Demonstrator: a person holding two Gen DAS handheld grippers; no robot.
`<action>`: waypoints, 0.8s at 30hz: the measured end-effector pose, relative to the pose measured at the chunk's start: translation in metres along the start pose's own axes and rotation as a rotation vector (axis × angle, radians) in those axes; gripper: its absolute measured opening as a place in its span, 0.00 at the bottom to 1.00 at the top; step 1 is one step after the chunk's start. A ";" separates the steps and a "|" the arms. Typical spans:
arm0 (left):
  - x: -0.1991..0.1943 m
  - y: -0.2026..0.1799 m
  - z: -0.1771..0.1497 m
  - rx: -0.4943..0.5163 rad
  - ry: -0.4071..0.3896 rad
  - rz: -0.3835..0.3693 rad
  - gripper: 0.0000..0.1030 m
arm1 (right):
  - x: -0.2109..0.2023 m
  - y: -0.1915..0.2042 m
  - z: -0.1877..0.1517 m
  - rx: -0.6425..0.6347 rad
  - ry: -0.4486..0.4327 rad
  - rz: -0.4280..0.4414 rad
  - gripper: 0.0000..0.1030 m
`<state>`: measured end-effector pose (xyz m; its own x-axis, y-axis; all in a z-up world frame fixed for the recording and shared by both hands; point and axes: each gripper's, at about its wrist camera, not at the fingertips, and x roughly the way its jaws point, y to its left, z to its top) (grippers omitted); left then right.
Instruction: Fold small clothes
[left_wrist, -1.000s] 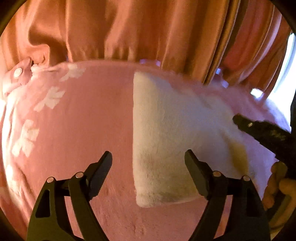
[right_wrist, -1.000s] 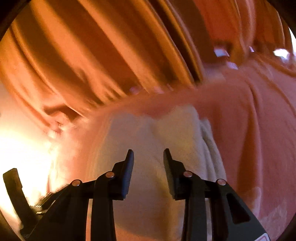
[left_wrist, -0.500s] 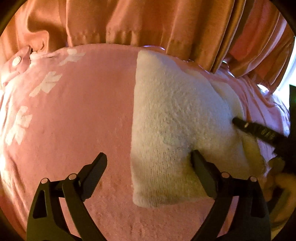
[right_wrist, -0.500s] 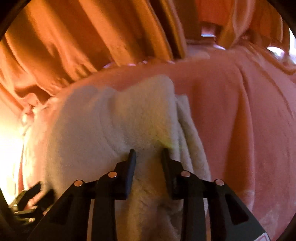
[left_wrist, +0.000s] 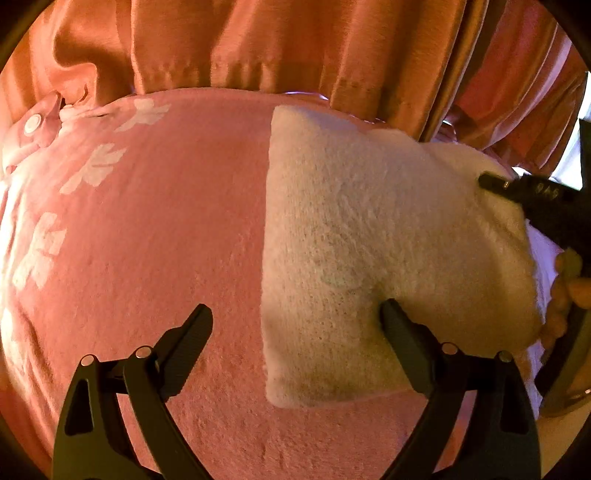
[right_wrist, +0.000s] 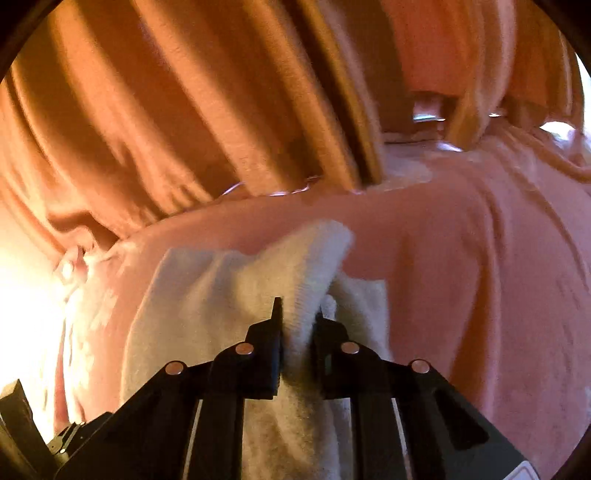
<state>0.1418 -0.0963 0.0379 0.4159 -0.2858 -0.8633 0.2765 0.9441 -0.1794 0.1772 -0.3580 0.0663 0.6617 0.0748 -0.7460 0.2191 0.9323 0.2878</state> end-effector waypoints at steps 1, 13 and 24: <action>0.001 -0.001 -0.001 0.003 0.002 -0.005 0.88 | 0.019 -0.009 -0.006 0.004 0.065 -0.035 0.12; -0.003 -0.003 -0.004 0.006 0.001 0.012 0.88 | -0.054 0.015 -0.051 -0.061 0.044 0.012 0.18; -0.008 -0.005 -0.019 0.021 0.029 0.028 0.88 | -0.039 0.002 -0.081 -0.049 0.148 -0.087 0.18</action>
<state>0.1207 -0.0951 0.0368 0.3989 -0.2542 -0.8810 0.2829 0.9481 -0.1455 0.0936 -0.3305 0.0476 0.5279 0.0407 -0.8483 0.2339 0.9533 0.1913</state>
